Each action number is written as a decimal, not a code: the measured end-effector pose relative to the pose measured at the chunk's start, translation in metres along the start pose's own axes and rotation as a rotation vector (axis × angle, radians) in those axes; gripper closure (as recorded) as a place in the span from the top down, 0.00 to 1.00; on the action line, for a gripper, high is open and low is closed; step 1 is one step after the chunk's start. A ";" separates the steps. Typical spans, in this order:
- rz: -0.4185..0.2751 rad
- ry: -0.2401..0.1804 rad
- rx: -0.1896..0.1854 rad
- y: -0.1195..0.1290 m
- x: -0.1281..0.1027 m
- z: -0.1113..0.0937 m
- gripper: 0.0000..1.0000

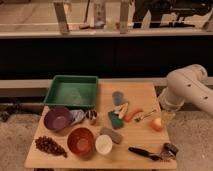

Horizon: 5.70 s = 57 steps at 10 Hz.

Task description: Place apple in red bowl

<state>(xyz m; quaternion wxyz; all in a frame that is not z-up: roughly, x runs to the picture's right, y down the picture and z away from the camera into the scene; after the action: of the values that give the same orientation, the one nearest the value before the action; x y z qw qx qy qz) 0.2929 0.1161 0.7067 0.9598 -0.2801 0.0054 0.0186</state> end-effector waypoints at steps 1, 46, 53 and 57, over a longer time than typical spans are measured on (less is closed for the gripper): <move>-0.006 -0.007 -0.004 0.001 0.000 0.008 0.80; -0.157 -0.079 -0.133 -0.016 0.033 0.150 0.77; -0.163 -0.087 -0.145 -0.020 0.029 0.151 0.41; -0.189 -0.081 -0.135 -0.019 0.023 0.143 0.19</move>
<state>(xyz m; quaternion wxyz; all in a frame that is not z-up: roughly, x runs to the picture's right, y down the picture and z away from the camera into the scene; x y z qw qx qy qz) 0.3166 0.1780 0.8372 0.9356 -0.3425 -0.0609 -0.0605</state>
